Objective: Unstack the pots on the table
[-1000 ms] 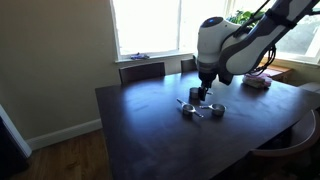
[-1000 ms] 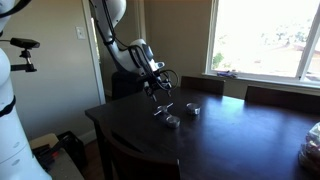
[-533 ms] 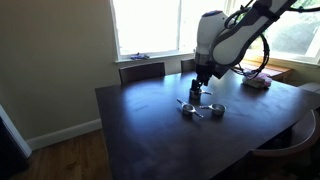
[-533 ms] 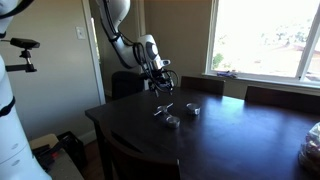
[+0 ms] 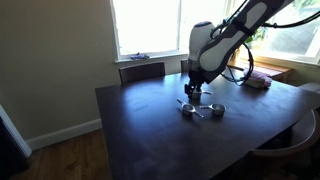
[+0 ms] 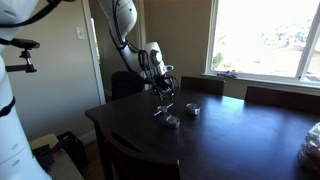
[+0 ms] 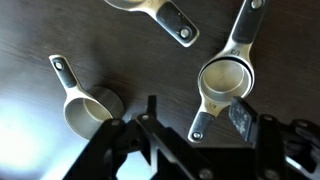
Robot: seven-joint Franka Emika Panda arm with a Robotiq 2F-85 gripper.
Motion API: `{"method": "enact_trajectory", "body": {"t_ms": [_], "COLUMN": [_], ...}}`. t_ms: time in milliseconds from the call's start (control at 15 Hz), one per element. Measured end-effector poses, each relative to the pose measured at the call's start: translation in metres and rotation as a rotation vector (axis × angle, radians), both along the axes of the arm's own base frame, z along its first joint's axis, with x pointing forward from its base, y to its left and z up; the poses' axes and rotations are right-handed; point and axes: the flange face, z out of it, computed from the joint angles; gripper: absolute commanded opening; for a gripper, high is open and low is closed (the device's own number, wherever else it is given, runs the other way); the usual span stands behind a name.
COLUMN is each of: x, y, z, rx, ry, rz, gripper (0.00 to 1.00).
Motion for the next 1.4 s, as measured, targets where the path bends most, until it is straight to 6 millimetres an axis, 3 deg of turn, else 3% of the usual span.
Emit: {"method": "enact_trajectory", "body": {"t_ms": [533, 800, 933, 1133, 1267, 1400], "x": [0.016, 0.019, 0.020, 0.021, 0.023, 0.023], "y": [-0.002, -0.004, -0.004, -0.004, -0.004, -0.004], "z": [-0.019, -0.039, -0.049, -0.060, -0.064, -0.067], "rx": [0.000, -0.008, -0.016, -0.022, -0.026, -0.029], "ry": [0.012, 0.048, 0.067, 0.082, 0.089, 0.095], "rz": [-0.017, -0.018, -0.015, -0.008, -0.006, -0.004], "gripper": [0.67, 0.62, 0.42, 0.22, 0.09, 0.03]}}
